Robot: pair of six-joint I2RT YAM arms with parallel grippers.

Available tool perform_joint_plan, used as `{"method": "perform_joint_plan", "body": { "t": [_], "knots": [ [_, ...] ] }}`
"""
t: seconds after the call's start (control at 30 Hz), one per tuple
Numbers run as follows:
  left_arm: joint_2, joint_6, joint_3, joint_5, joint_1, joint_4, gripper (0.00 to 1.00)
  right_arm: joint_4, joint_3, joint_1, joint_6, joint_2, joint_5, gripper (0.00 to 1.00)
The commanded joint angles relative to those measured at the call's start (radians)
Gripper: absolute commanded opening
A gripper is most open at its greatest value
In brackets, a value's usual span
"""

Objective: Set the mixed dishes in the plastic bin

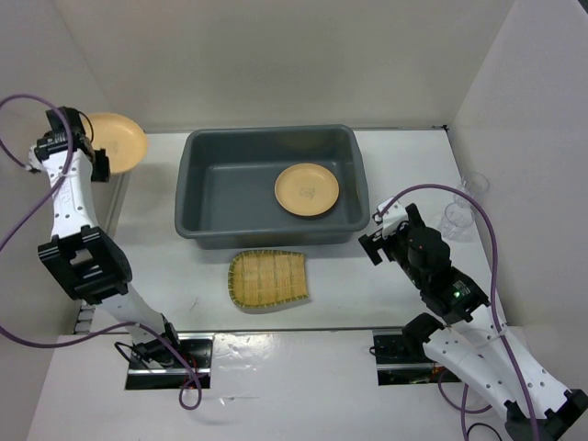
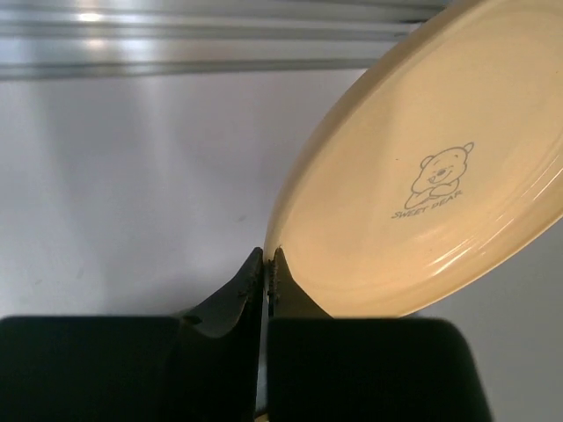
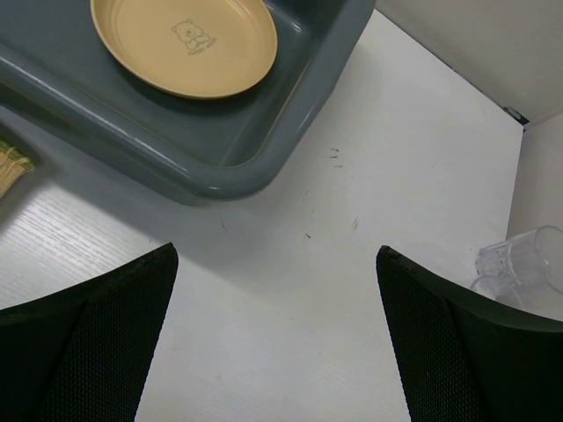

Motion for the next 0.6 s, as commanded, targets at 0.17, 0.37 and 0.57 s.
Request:
{"method": "perform_joint_plan", "body": {
  "t": [0.17,0.37,0.57],
  "knots": [
    [-0.051,0.237,0.153,0.320,-0.078,0.368,0.00,0.021,-0.008,0.008,-0.001,-0.008,-0.004,0.98],
    [0.273,0.462,0.618,0.347,-0.390,0.056,0.00,0.021,-0.008,0.008,-0.001,-0.008,-0.004,0.98],
    [0.647,0.620,1.221,0.452,-0.569,-0.239,0.00,0.021,-0.008,0.008,-0.001,-0.017,0.005,0.98]
  ]
}}
